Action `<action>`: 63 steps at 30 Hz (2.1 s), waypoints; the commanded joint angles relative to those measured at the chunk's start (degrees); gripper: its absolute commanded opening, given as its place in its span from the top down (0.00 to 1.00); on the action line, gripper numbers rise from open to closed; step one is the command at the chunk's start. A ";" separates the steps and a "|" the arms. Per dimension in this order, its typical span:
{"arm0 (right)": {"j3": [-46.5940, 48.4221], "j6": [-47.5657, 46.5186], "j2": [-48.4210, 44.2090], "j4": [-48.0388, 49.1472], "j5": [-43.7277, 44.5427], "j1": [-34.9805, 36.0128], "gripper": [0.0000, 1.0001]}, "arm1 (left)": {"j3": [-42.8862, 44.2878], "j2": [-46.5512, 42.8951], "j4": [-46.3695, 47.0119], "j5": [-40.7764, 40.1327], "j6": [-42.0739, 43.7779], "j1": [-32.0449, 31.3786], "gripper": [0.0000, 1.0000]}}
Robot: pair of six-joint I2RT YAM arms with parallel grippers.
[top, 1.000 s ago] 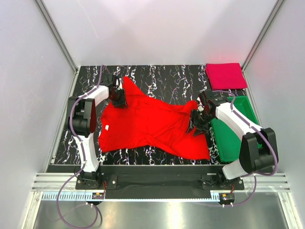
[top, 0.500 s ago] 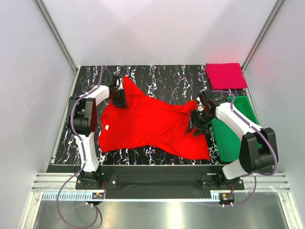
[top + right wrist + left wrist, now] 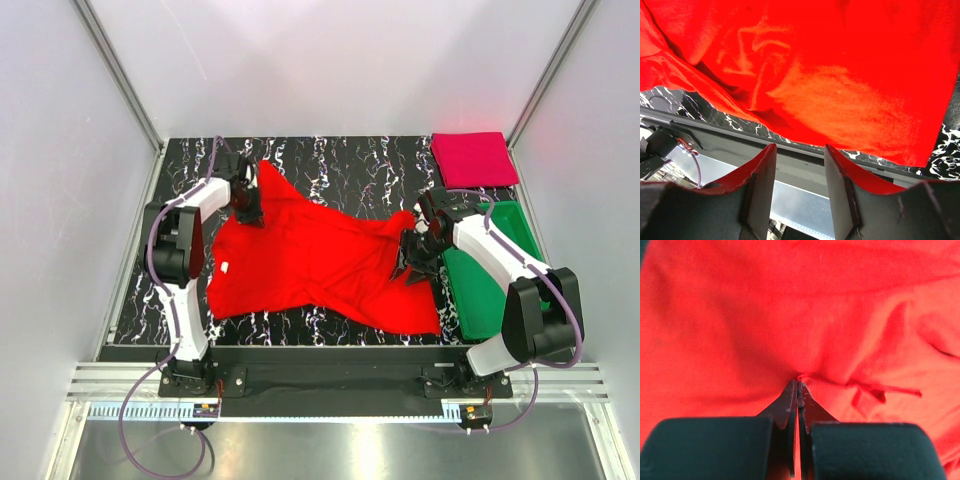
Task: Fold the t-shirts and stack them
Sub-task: Flatten the tshirt out
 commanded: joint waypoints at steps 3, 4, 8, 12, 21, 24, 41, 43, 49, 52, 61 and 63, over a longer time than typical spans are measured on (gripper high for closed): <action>0.51 0.89 -1.36 -0.29 1.70 -0.50 0.50 | -2.37 -18.84 -3.39 -6.70 -3.50 -2.44 1.00; 0.16 0.54 -0.14 -1.16 1.70 -0.50 0.50 | -3.51 -21.25 -3.48 -7.41 -4.55 -3.06 1.00; -0.54 -0.43 2.33 -2.14 1.00 -0.41 0.52 | -10.70 -31.54 -4.18 -7.95 -7.28 -5.35 1.00; -0.28 -0.96 4.43 -0.48 -0.75 0.29 0.55 | -17.83 -41.11 -4.71 -9.69 -10.00 -5.44 1.00; 6.47 4.75 17.16 8.75 -6.21 10.48 0.62 | -29.00 -61.87 -10.68 -6.37 -16.42 -5.26 1.00; 10.52 5.71 19.73 10.33 -4.98 13.03 0.64 | -32.43 -65.03 -10.69 -1.88 -18.45 -5.26 1.00; 42.86 7.57 44.96 10.97 -11.30 18.22 0.65 | -6.61 -66.01 -30.19 -34.09 -15.55 -4.82 1.00; 45.94 6.08 43.04 7.54 -8.26 18.14 0.63 | -3.80 -65.83 -30.20 -36.15 -13.89 -4.65 1.00; 31.58 2.73 24.60 -0.47 5.89 17.78 0.49 | -5.88 -65.83 -28.45 -32.03 -13.70 -4.65 1.00; 13.13 6.66 10.98 1.63 7.24 17.78 0.46 | -8.78 -66.88 -27.13 -29.74 -13.88 -4.73 1.00; -18.55 25.72 -12.25 7.53 8.64 30.50 0.40 | -13.00 -68.03 -26.51 -21.92 -14.58 -4.91 1.00; -21.44 28.73 -12.70 8.58 9.70 32.28 0.43 | -13.97 -68.64 -26.51 -20.51 -15.10 -4.91 1.00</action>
